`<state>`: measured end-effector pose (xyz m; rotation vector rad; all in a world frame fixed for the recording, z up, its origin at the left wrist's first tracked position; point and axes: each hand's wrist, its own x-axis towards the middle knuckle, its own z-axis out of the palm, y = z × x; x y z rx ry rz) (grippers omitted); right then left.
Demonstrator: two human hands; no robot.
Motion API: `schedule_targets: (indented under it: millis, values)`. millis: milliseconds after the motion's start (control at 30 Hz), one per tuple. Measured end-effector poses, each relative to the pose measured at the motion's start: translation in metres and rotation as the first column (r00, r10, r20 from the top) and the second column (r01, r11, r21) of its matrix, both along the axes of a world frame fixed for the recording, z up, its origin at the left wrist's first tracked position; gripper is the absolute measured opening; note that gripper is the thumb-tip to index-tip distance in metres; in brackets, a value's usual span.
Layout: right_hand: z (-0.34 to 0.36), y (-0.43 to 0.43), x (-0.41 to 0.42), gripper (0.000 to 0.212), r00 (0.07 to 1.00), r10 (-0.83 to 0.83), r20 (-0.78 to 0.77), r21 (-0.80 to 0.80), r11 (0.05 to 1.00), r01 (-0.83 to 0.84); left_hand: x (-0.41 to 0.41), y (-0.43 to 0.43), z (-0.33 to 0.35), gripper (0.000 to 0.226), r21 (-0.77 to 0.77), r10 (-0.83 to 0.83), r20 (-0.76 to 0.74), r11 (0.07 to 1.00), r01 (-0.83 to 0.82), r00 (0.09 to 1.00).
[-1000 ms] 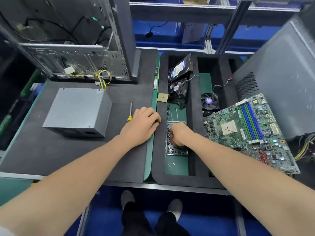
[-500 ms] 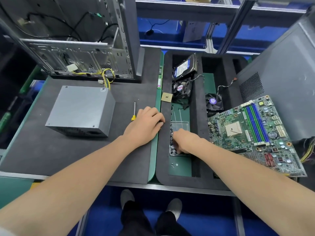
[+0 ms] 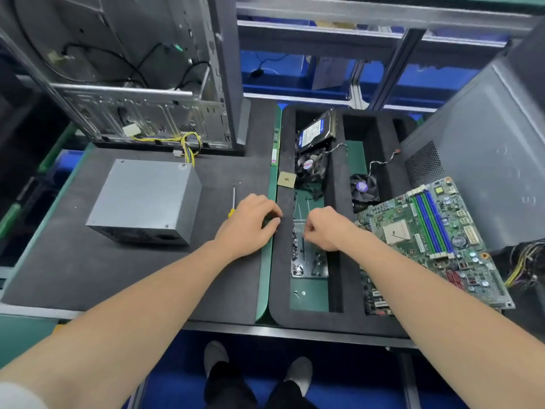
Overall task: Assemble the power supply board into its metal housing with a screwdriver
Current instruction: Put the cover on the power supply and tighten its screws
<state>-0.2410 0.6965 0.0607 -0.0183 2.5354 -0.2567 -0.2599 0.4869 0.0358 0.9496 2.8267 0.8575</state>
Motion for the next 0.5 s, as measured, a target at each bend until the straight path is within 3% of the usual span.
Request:
schedule_targets:
  millis: [100, 167, 300, 400, 500]
  values:
    - [0.033, 0.004, -0.004, 0.016, 0.965, -0.235, -0.115, -0.287, 0.938, 0.194, -0.003, -0.003, 0.022, 0.009, 0.095, 0.057, 0.192, 0.993, -0.076, 0.980]
    - [0.052, -0.007, -0.006, 0.015, 0.930, -0.283, -0.236, -0.444, 0.882, 0.156, -0.005, -0.003, 0.040, 0.015, 0.147, 0.113, 0.333, 0.974, -0.170, 0.936]
    - [0.078, -0.047, -0.016, 0.010, 0.854, -0.312, -0.417, -0.603, 0.798, -0.003, -0.012, -0.018, 0.078, 0.026, 0.417, 0.013, 0.757, 0.760, -0.498, 0.653]
    - [0.089, -0.076, -0.022, 0.006, 0.814, -0.311, -0.491, -0.651, 0.752, -0.105, -0.018, -0.052, 0.104, 0.027, 0.452, -0.099, 0.851, 0.638, -0.623, 0.515]
    - [0.094, -0.107, -0.027, 0.005, 0.801, -0.261, -0.539, -0.666, 0.714, -0.216, -0.021, -0.089, 0.116, 0.018, 0.440, -0.140, 0.877, 0.618, -0.651, 0.460]
